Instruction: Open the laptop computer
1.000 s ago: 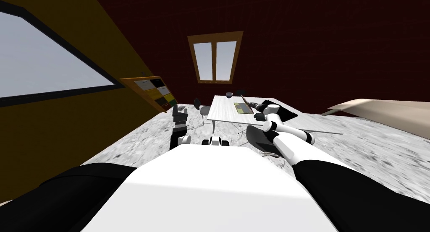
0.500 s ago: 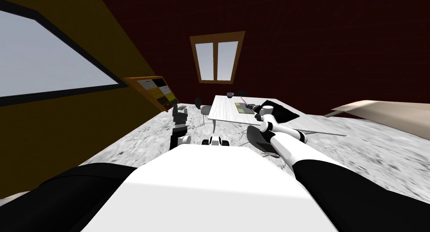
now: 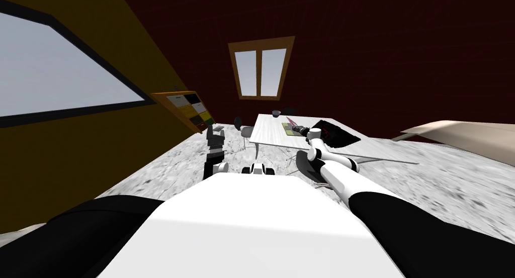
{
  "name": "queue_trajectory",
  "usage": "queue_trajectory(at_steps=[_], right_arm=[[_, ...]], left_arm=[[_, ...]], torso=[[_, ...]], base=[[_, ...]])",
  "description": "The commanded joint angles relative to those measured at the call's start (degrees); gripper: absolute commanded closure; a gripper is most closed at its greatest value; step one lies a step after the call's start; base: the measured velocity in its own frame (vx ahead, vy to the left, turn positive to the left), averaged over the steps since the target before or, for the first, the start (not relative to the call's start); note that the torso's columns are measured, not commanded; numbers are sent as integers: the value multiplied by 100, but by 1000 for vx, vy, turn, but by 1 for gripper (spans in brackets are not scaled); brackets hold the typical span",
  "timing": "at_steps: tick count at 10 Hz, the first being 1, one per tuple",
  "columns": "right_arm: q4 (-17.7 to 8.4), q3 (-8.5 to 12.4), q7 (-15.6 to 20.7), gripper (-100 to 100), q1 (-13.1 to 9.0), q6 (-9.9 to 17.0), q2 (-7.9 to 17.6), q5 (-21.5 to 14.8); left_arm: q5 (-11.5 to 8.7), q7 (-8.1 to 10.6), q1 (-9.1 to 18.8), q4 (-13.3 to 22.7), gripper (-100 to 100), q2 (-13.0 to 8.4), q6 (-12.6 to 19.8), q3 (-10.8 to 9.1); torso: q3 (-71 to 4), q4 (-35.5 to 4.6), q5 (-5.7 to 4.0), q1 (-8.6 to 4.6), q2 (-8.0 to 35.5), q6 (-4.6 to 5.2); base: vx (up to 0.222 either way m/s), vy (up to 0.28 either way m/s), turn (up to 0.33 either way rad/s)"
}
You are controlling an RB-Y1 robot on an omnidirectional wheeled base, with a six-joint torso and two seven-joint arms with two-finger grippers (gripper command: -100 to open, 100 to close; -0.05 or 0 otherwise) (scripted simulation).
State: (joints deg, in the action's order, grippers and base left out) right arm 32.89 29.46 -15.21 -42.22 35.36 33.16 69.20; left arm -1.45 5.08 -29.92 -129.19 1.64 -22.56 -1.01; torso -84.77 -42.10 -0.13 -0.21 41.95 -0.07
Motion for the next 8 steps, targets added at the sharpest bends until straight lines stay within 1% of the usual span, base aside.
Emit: queue_trajectory(at_steps=[1, 2, 4, 5, 6, 8], right_arm=[[-37, -72, -170, -100, -124, 161, 206, -45], [-37, -72, -170, -100, -124, 161, 206, -45], [-87, -167, -397, -100, -289, 376, 481, -104], [-99, -191, -453, -100, -330, 430, 550, -119], [-124, -239, -567, -100, -413, 538, 688, -149], [-124, -239, -567, -100, -413, 538, 688, -149]], left_arm=[[0, 0, -1, 0, 0, 0, 0, 0], [0, 0, -1, 0, 0, 0, 0, 0], [0, 0, -1, 0, 0, 0, 0, 0], [0, 0, -1, 0, 0, 1, 0, 0], [0, 0, 0, 0, 0, 1, 0, 0], [0, 0, 0, 0, 0, 0, 0, 0]], torso=[[3, -8, 11, 22, 7, 6], [11, -13, 15, 28, 19, 6], [21, -19, 14, 24, 34, 7], [22, -20, 16, 29, 35, 8], [24, -19, 14, 25, 39, 6], [23, -19, 11, 16, 36, 7]], base=[[5, 53, -43], [14, 26, -6], [21, 53, -22], [8, 62, -26], [1, 70, -25], [0, 34, -6]])
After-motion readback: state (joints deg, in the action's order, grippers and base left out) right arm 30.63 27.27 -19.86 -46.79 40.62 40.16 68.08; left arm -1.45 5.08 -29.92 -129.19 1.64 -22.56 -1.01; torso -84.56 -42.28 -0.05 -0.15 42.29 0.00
